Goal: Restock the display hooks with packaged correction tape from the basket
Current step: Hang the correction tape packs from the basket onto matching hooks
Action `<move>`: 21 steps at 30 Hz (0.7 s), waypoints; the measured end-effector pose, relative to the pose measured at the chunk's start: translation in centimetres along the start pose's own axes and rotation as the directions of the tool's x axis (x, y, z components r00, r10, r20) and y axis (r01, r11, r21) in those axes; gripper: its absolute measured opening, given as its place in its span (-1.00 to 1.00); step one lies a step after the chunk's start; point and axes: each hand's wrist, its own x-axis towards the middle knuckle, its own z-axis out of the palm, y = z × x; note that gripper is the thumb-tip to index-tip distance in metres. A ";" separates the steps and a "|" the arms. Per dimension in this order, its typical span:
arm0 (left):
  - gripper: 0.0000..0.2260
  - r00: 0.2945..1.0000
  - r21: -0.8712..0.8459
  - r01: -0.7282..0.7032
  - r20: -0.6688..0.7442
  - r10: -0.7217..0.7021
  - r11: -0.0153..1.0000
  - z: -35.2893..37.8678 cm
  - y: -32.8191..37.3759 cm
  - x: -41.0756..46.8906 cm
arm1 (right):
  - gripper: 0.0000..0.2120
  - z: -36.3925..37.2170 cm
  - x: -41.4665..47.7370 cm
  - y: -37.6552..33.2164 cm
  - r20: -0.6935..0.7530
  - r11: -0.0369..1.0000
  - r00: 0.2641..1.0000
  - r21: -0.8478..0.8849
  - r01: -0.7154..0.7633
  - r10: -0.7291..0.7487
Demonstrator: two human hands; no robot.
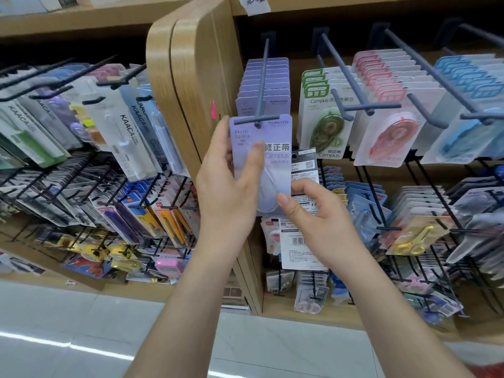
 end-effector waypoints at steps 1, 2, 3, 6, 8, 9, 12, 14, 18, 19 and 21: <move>-0.56 0.998 0.132 -0.062 0.000 0.063 0.989 -0.2 -0.4 -0.9 | -0.96 0.0 0.1 -0.1 -0.003 1.000 1.000 0.005 -0.002 0.002; -0.47 0.992 0.266 -0.125 -0.002 0.130 0.956 -0.3 -0.8 -1.7 | -0.96 0.0 0.2 -0.1 -0.008 1.000 1.000 0.005 -0.005 0.005; -0.44 0.982 0.382 -0.175 -0.002 0.190 0.907 -0.4 -1.0 -2.5 | -0.96 0.1 0.2 -0.2 -0.012 1.000 1.000 0.010 -0.004 0.004; -0.49 0.983 0.549 -0.181 0.109 0.145 0.816 -0.4 -0.1 -2.9 | -0.83 0.0 0.3 0.1 -0.022 1.000 1.000 -0.018 0.020 -0.020; -0.49 0.985 0.526 -0.102 0.170 0.013 0.845 -0.5 0.4 -2.1 | -0.83 -0.1 0.5 0.1 -0.024 0.999 0.999 -0.034 0.028 -0.028; -0.49 0.986 0.489 -0.068 0.169 -0.018 0.869 -0.4 0.5 -1.7 | -0.86 -0.3 0.6 0.0 -0.025 0.999 0.999 -0.031 0.025 -0.025; -0.48 0.993 0.439 -0.019 0.116 -0.036 0.898 0.3 0.5 -0.8 | -0.84 -0.9 0.6 -0.3 -0.044 1.000 0.999 -0.006 0.008 -0.008; -0.47 0.996 0.530 -0.036 0.090 -0.013 0.847 1.1 0.0 0.0 | -0.53 -1.5 0.4 -0.4 -0.068 1.000 0.998 0.003 -0.017 0.017; -0.47 0.998 0.650 -0.067 0.030 0.063 0.757 2.7 -1.5 1.8 | -0.23 -2.8 0.2 0.2 -0.109 0.980 0.982 0.145 -0.137 0.154; -0.48 0.994 0.659 -0.096 0.029 0.102 0.746 3.1 -2.0 2.1 | -0.32 -3.0 0.3 0.2 -0.106 0.971 0.978 0.176 -0.159 0.179; -0.50 0.991 0.663 -0.116 0.024 0.134 0.740 3.5 -2.5 2.7 | -0.59 -3.3 0.4 0.5 -0.101 0.962 0.973 0.204 -0.184 0.207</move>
